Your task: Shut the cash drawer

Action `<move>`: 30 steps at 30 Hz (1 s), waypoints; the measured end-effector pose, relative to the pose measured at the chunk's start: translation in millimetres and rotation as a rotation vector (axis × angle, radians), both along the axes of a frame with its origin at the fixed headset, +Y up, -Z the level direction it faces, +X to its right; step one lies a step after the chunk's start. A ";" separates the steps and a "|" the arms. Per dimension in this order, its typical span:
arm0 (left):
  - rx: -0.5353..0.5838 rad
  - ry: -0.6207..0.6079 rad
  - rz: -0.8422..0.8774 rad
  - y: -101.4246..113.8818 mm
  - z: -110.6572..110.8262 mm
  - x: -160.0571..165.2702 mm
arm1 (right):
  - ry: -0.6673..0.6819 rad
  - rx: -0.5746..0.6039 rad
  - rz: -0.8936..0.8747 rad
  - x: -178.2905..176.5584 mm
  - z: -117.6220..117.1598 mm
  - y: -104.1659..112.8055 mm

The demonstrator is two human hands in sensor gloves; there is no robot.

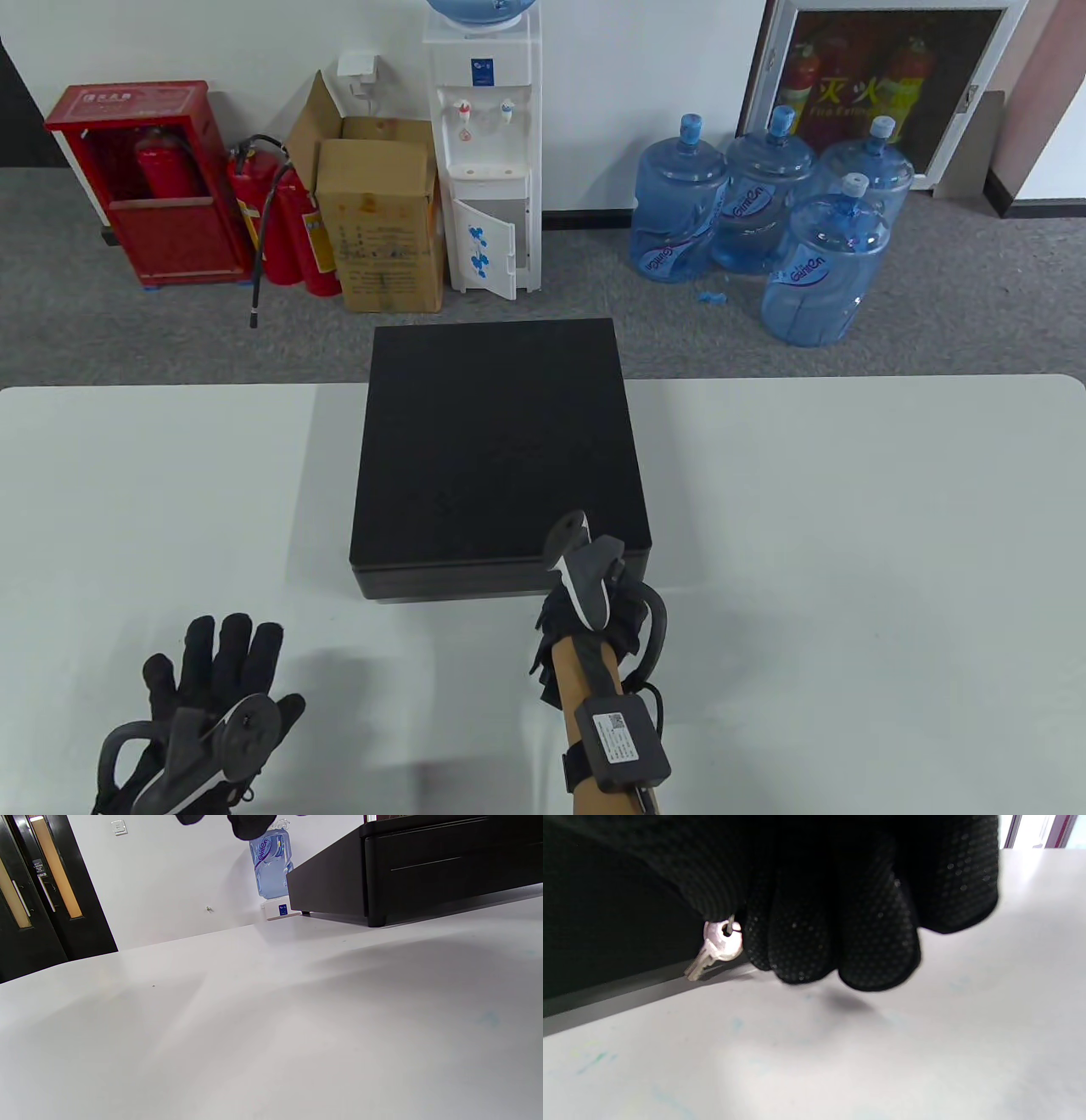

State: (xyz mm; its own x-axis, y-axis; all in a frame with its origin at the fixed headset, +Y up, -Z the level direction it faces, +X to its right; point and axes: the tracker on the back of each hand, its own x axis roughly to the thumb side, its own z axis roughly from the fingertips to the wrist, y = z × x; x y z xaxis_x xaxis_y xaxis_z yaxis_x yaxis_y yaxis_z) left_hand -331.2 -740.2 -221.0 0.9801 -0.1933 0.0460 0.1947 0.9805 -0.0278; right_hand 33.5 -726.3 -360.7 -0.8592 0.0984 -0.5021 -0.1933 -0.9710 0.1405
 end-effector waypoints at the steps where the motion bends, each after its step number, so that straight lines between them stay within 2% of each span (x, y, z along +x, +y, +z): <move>1: -0.003 0.002 0.004 0.0 -0.1 -0.3 | 0.000 -0.008 -0.025 2.0 -0.6 -0.5; 5: -0.008 0.009 -0.001 -0.1 -0.7 -0.5 | 0.007 -0.015 -0.075 6.4 -2.6 -2.9; 24: -0.014 0.011 0.002 0.6 -0.3 0.6 | 0.008 -0.011 -0.074 6.8 -5.5 -4.9; 30: -0.021 0.015 0.010 0.4 -0.2 -1.1 | 0.002 -0.017 -0.128 12.3 -5.4 -7.8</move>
